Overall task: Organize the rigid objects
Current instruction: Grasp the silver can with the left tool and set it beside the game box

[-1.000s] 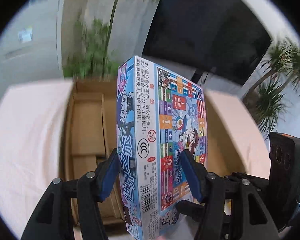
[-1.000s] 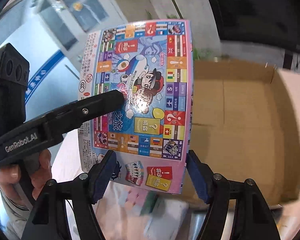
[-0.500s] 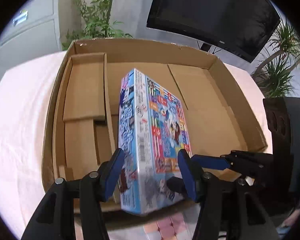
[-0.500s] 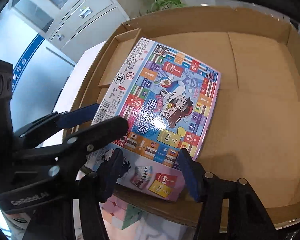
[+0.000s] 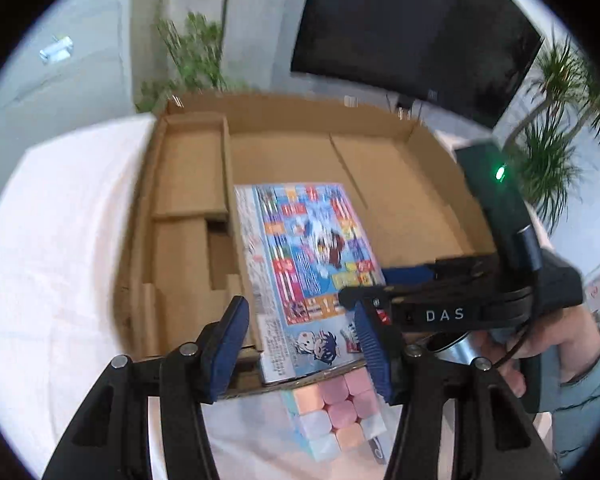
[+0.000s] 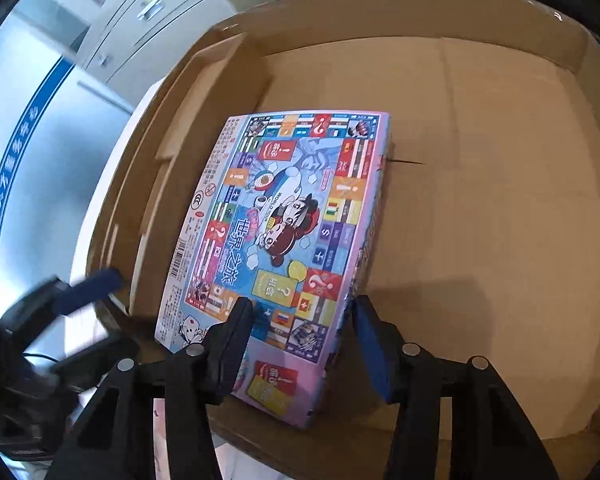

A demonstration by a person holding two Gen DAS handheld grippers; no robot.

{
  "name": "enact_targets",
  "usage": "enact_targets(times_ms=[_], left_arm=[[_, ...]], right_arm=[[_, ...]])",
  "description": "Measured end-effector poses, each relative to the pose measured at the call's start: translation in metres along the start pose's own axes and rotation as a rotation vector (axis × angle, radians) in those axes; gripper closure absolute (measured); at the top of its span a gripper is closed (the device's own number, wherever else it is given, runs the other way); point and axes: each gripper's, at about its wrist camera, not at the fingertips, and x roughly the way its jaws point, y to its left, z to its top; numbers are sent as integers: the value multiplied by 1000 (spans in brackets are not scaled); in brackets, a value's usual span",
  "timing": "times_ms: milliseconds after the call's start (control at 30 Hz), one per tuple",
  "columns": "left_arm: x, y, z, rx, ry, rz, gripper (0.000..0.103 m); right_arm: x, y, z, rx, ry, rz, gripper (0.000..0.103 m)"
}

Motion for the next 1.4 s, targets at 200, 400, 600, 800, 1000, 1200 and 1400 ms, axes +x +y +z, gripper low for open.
enact_targets(times_ms=[200, 400, 600, 800, 1000, 1200, 1400], left_arm=[[-68, -28, -38, 7, -236, 72, 12], [-38, -42, -70, -132, -48, -170, 12], [-4, -58, -99, -308, 103, -399, 12], [9, -81, -129, -298, 267, -405, 12], [19, -90, -130, -253, 320, -328, 12], [19, -97, -136, -188, 341, -289, 20], [-40, -116, -69, -107, 93, -286, 20]], right_arm=[[-109, 6, -77, -104, -303, -154, 1], [-136, 2, -185, -194, -254, -240, 10], [-118, 5, -219, -216, -226, -298, 35], [-106, 21, -265, -231, -112, -45, 27], [-71, -15, -254, 10, 4, 220, 11], [-42, 11, -244, 10, 12, 234, 8], [-98, 32, -209, -80, -178, 199, 12]])
